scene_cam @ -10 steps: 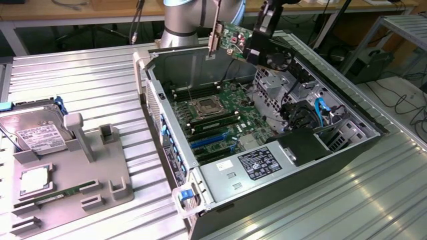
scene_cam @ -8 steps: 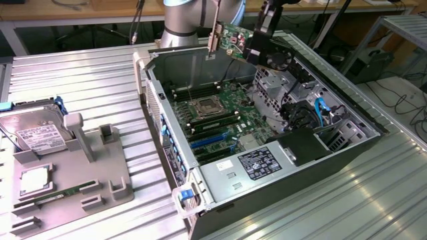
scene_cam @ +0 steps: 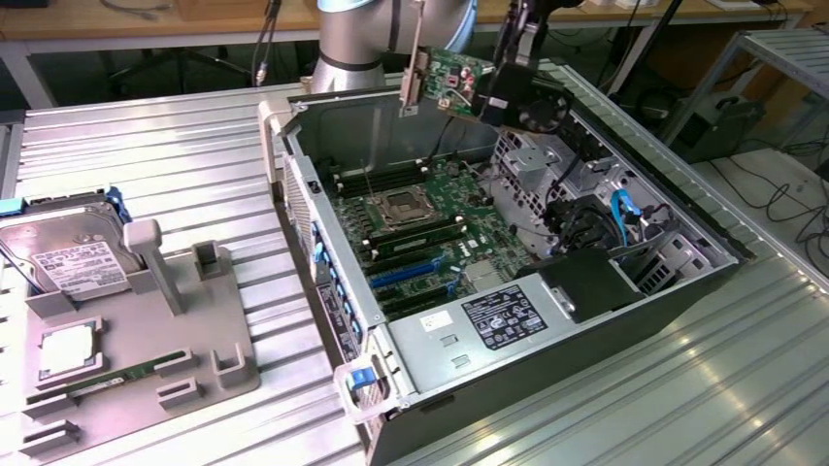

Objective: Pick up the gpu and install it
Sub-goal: 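Insert the gpu into the slot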

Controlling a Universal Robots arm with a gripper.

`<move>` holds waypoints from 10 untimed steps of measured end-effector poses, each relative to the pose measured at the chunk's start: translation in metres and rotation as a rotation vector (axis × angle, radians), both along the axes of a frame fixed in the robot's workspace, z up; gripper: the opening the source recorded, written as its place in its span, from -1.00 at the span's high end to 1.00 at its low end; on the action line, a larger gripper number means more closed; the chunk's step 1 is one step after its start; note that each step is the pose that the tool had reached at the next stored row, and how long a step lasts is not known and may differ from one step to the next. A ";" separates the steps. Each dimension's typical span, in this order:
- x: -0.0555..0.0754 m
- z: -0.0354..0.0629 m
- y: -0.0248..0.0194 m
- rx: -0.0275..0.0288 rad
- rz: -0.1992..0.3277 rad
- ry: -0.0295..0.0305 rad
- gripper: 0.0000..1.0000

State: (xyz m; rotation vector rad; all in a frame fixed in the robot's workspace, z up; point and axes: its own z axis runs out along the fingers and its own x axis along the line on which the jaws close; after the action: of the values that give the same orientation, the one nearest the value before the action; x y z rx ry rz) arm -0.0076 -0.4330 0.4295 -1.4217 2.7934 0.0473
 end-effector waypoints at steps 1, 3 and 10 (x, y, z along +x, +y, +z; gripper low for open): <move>0.000 0.0000 0.0000 0.0000 0.025 0.0000 0.44; 0.000 0.0000 0.0000 0.0000 0.050 0.0000 0.44; 0.000 0.0000 0.0000 0.0001 0.139 0.0000 0.44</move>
State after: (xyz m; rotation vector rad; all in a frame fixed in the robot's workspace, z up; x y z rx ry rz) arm -0.0078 -0.4330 0.4295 -1.6128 2.6900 0.0480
